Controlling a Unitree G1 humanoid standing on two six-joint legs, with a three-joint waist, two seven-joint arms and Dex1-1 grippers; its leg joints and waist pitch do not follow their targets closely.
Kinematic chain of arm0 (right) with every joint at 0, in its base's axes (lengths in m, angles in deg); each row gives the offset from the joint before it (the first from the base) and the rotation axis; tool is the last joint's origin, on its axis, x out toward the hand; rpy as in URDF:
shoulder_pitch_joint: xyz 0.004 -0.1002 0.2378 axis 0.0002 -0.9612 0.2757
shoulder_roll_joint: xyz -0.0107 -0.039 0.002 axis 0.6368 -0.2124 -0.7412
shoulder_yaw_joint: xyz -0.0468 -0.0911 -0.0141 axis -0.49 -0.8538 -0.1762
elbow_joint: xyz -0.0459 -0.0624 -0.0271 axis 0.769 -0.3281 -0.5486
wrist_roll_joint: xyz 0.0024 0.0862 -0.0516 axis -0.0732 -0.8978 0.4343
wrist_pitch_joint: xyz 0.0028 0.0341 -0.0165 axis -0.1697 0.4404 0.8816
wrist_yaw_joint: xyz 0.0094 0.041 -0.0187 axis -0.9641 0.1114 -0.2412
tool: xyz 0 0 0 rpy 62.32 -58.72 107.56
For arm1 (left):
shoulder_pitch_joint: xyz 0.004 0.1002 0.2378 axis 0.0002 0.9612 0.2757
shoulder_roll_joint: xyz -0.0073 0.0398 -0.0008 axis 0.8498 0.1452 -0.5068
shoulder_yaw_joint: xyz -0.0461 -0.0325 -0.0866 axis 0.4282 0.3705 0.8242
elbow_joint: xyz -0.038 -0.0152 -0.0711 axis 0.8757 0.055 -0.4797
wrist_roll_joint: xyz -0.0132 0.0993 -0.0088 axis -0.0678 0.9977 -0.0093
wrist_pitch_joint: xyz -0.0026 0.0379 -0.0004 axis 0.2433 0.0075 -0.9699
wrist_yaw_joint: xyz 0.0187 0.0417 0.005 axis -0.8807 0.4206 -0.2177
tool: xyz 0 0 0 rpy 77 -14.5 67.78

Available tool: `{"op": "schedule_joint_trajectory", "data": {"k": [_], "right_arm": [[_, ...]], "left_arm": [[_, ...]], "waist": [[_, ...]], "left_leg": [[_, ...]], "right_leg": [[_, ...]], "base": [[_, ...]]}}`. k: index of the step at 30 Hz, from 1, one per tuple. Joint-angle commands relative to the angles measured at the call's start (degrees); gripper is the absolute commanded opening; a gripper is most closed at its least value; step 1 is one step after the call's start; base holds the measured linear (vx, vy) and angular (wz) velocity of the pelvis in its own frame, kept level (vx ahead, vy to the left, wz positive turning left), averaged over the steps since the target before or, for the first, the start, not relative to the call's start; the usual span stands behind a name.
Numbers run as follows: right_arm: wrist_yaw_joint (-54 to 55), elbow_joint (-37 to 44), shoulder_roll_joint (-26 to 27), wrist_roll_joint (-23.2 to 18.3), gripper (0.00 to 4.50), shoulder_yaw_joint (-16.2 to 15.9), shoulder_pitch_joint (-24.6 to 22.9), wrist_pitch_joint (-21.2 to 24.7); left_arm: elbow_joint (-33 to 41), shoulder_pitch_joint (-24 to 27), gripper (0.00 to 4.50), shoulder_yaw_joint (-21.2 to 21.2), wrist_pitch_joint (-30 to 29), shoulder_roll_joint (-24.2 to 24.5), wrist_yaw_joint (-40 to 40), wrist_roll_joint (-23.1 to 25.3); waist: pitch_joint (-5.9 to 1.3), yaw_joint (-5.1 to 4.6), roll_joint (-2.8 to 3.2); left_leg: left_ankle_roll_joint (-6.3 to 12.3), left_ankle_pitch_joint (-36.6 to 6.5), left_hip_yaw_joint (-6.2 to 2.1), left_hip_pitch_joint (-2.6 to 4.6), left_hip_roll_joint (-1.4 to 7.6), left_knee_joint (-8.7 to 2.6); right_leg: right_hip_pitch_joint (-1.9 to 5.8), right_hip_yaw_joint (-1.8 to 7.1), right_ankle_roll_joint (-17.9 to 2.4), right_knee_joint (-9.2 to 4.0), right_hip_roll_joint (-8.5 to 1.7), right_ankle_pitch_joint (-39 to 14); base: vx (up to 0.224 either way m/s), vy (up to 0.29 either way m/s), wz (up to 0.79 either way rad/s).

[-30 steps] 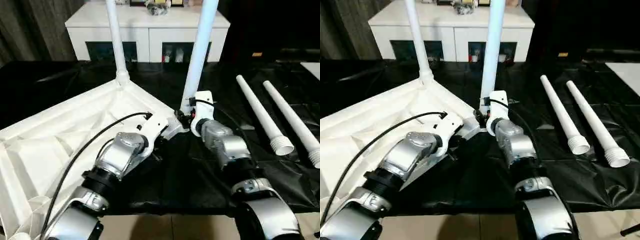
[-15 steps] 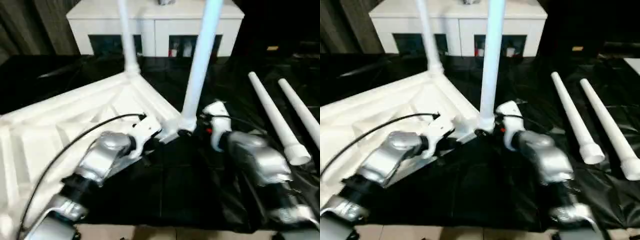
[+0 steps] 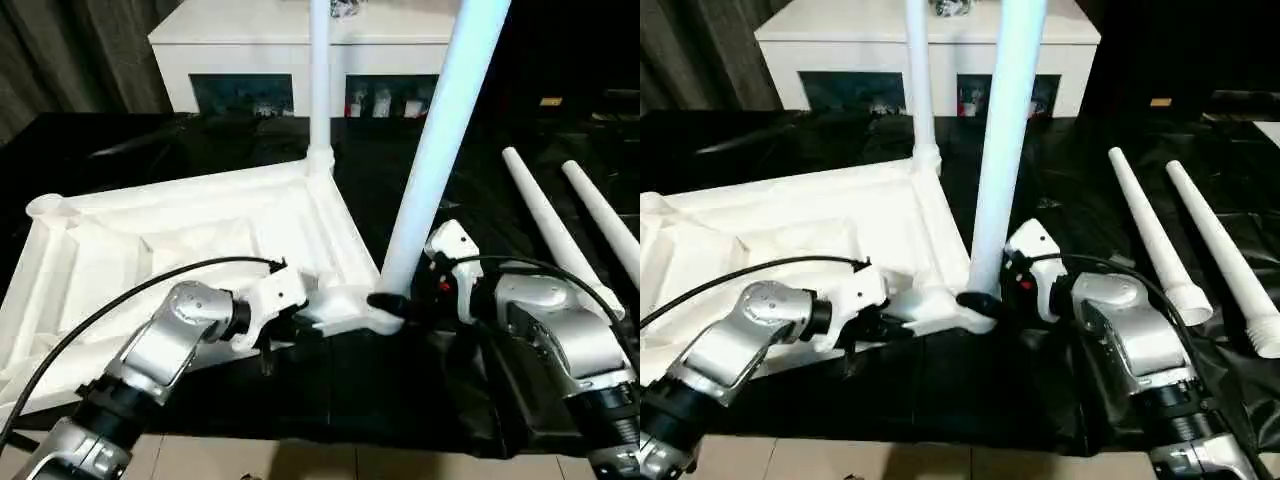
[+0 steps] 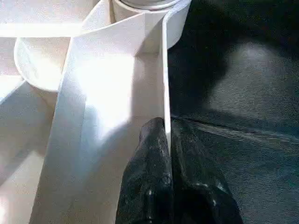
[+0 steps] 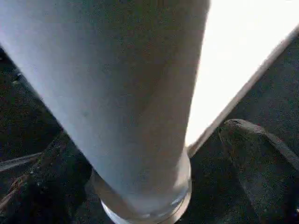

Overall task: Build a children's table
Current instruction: Rotate leg to tighten

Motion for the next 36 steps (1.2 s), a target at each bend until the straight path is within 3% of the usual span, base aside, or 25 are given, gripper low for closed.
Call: {"op": "schedule_joint_trajectory", "data": {"k": [1, 5, 14, 15, 19, 27, 36], "right_arm": [[-1.04, 0.88, -0.59, 0.39, 4.47, -1.13, -0.41, -1.03], [-1.99, -0.22, -1.48, 1.36, 4.47, -2.36, -0.39, -2.27], [-1.71, -2.98, -1.63, 3.88, 4.47, -3.96, -0.06, -4.46], [-1.42, -3.22, -1.39, 3.77, 4.2, -3.82, 0.08, -4.4], [-1.32, -3.91, -0.75, 3.47, 4.09, -3.51, 0.42, -4.49], [-2.03, -4.59, 0.34, 2.82, 3.33, -3.47, 0.16, -4.81], [-0.7, -5.62, 2.06, 2.71, 2.78, -2.8, -0.77, -4.57]], "left_arm": [[2.25, 0.01, 0.0, 0.11, 0.75, -0.02, 1.66, -1.65], [2.33, 0.01, 0.0, 0.18, 0.7, 0.09, 1.63, -1.7], [1.98, -0.05, 0.0, 0.35, 0.86, -0.05, 1.38, -1.6], [1.91, -0.1, 0.0, 0.38, 0.86, -0.09, 1.3, -1.57], [1.77, -0.22, 0.0, 0.38, 0.89, -0.12, 1.26, -1.48], [1.29, -0.14, 0.0, 0.34, 1.21, 0.05, 1.48, -1.45], [1.16, 0.02, 0.0, 0.22, 0.21, 0.15, 1.63, -1.34]], "waist": [[-3.6, 0.11, -0.89], [-3.76, 0.11, -0.93], [-3.69, 0.04, -0.92], [-3.73, 0.04, -0.9], [-3.79, 0.04, -0.9], [-3.69, -0.02, -0.82], [-3.86, -0.08, -0.71]], "left_leg": [[2.91, -9.9, -0.22, 0.37, 1.76, -3.44], [3.87, -7.89, -0.25, 0.18, 1.65, -3.12], [3.56, -9.86, -0.28, 0.26, 1.65, -2.99], [3.56, -9.79, -0.28, 0.26, 1.64, -2.94], [3.87, -9.31, -0.28, 0.21, 1.61, -2.84], [3.06, -11.05, -0.38, 0.22, 1.59, -2.88], [3.47, -9.89, -0.39, 0.21, 1.54, -2.69]], "right_leg": [[3.05, 2.37, -12.69, -3.53, -2.54, -10.2], [3.18, 2.26, -13.63, -3.09, -2.43, -7.16], [3.1, 2.25, -13.58, -3.21, -2.42, -9.7], [3.11, 2.26, -13.55, -3.17, -2.4, -9.46], [3.13, 2.24, -13.87, -3.02, -2.37, -8.4], [3.06, 2.23, -13.35, -3.14, -2.35, -10.83], [3.12, 2.2, -14.06, -2.86, -2.29, -8.38]], "base": [[0.0, 0.0, 0.0], [0.0, 0.0, 0.0], [0.0, 0.0, 0.0], [0.0, 0.0, 0.0], [0.0, 0.0, 0.0], [0.0, 0.0, 0.0], [0.0, 0.0, 0.0]]}}
